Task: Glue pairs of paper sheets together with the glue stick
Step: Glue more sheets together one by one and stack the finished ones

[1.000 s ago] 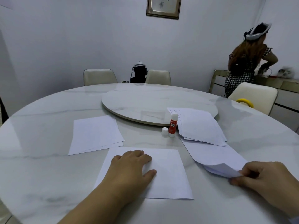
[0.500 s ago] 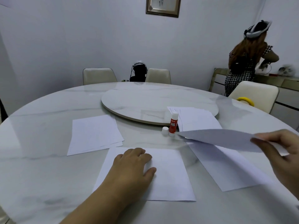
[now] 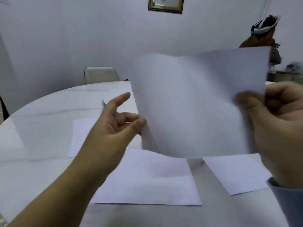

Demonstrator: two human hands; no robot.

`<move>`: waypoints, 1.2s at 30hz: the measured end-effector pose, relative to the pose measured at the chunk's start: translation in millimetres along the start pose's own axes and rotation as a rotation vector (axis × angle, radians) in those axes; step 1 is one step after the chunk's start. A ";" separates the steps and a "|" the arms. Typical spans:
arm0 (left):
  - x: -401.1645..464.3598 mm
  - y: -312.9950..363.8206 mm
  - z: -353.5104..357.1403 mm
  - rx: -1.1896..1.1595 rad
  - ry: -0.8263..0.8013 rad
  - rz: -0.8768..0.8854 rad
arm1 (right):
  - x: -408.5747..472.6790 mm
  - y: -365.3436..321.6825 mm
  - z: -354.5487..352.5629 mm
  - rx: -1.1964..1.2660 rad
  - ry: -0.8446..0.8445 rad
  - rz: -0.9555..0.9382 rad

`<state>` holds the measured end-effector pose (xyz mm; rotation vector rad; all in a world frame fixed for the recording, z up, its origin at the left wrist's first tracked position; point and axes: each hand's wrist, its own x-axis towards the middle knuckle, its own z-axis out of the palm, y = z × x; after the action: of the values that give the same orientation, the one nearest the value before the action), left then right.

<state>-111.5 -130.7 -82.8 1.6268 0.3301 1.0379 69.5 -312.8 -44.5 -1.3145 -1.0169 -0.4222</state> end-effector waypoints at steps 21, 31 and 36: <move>-22.3 -53.8 -65.4 0.550 -0.002 -0.378 | -63.4 69.7 51.5 -0.214 -0.516 0.711; -25.4 -57.2 -71.2 0.655 -0.111 -0.280 | -64.1 65.2 48.9 -0.273 -0.560 0.696; -27.5 -55.0 -72.2 0.657 -0.126 -0.294 | -62.9 63.0 47.6 -0.246 -0.582 0.740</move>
<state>-165.9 -84.2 -145.0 2.1291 0.8636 0.6231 66.7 -269.8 -135.8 -1.9806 -0.8681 0.4383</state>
